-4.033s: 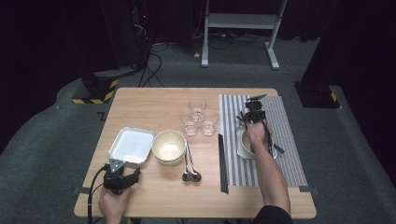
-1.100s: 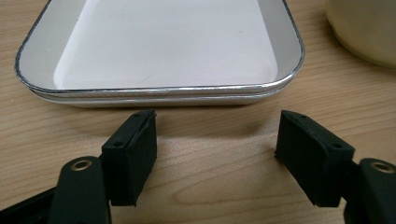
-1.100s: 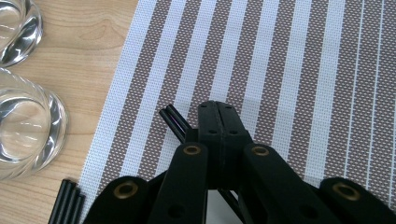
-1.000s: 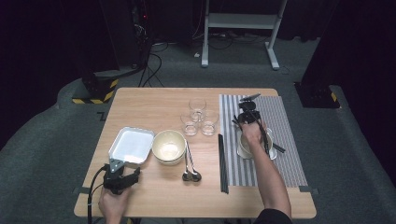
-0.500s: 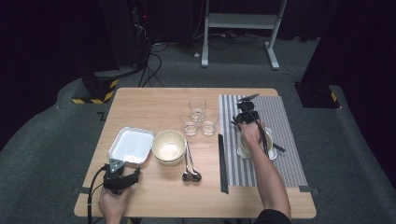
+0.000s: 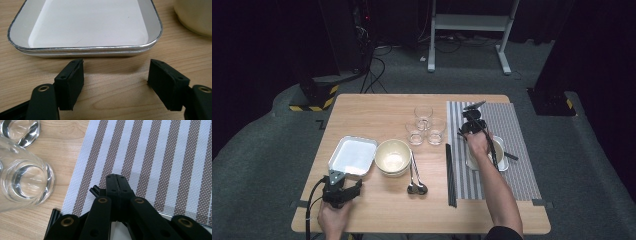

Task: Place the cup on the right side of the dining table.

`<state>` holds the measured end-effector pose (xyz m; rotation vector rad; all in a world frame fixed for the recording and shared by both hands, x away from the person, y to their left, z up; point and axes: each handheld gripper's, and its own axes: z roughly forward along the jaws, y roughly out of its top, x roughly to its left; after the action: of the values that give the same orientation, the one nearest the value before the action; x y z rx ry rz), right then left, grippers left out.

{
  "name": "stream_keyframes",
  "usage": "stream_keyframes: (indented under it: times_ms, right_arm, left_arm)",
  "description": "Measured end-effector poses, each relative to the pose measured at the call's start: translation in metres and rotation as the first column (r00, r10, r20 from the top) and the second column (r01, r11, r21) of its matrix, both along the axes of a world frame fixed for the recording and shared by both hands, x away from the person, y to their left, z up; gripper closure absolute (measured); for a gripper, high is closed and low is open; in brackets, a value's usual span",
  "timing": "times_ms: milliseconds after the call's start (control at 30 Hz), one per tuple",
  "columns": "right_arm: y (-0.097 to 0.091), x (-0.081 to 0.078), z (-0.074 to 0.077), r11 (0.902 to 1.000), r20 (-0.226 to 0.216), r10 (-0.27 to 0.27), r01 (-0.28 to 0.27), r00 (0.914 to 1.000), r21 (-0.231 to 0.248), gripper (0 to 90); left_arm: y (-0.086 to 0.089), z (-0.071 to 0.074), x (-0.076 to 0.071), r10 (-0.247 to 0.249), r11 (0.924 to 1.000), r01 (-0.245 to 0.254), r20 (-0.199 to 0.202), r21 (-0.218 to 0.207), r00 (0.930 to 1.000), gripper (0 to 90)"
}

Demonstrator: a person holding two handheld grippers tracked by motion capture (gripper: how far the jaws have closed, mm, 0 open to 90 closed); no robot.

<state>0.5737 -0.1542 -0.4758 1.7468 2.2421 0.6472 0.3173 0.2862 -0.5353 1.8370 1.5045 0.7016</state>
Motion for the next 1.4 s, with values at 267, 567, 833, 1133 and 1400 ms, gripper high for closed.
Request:
stream_keyframes:
  times_ms: [267, 567, 833, 1133, 1400]
  right_arm:
    - [0.005, -0.004, 0.000, 0.9999, 0.000, 0.012, -0.012, 0.9999, 0.005, 90.0]
    - [0.010, -0.008, 0.000, 0.9997, -0.006, 0.024, -0.024, 0.9997, 0.008, 90.0]
    - [0.013, -0.011, 0.000, 0.9994, -0.014, 0.034, -0.034, 0.9993, 0.010, 90.0]
    - [0.016, -0.015, 0.000, 0.9990, -0.019, 0.041, -0.041, 0.9990, 0.019, 90.0]
    - [0.018, -0.021, 0.000, 0.9986, -0.013, 0.044, -0.043, 0.9990, 0.029, 90.0]
  left_arm:
    - [0.000, 0.000, 0.000, 0.000, 1.0000, 0.000, 0.000, 0.001, 1.0000, 29.1]
    - [0.000, 0.000, 0.000, -0.002, 1.0000, 0.002, 0.001, 0.000, 1.0000, 29.1]
    - [0.000, 0.000, 0.000, -0.003, 1.0000, 0.003, 0.002, -0.001, 1.0000, 29.0]
    - [0.000, 0.000, 0.000, -0.004, 1.0000, 0.004, 0.002, -0.001, 1.0000, 29.0]
    - [0.000, 0.000, 0.000, -0.004, 1.0000, 0.004, 0.002, -0.002, 1.0000, 29.1]
